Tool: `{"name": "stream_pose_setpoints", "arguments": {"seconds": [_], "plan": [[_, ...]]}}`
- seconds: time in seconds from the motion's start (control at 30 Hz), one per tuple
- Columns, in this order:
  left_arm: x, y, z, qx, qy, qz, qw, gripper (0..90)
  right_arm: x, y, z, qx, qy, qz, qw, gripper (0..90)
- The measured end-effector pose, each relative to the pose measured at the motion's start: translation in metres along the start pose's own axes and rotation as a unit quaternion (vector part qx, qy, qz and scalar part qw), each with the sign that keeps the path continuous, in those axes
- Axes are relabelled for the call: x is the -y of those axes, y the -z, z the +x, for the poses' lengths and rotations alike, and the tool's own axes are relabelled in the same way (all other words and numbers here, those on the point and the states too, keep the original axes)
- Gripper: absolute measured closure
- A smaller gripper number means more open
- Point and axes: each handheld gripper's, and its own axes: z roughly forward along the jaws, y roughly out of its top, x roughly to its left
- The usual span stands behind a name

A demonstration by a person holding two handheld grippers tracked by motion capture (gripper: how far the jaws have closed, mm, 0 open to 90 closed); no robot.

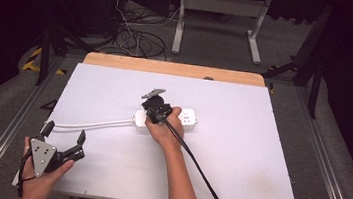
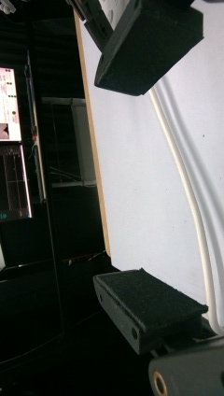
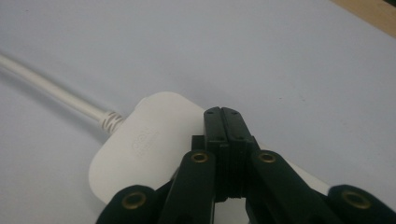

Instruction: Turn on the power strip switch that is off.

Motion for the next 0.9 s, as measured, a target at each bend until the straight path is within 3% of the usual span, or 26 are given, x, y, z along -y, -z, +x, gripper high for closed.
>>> {"name": "stream_pose_setpoints", "arguments": {"seconds": [0.33,0.43,0.7,0.9], "plan": [[0.0,-0.001,0.0,0.0,0.004,0.002,1.0,7.6,0.0,0.001,-0.006,-0.008,-0.014,0.0,0.9999,90.0],[0.001,-0.001,0.0,0.001,0.005,0.002,1.0,7.6,-0.001,0.003,-0.009,-0.014,-0.021,-0.02,0.9995,90.0],[0.001,0.0,0.004,-0.005,0.006,0.001,1.0,7.6,-0.007,0.024,-0.013,-0.014,-0.012,-0.072,0.9973,90.0],[0.0,-0.001,0.004,-0.004,0.005,0.0,1.0,7.6,0.002,0.066,-0.038,0.0,-0.018,-0.123,0.9923,90.0]]}}
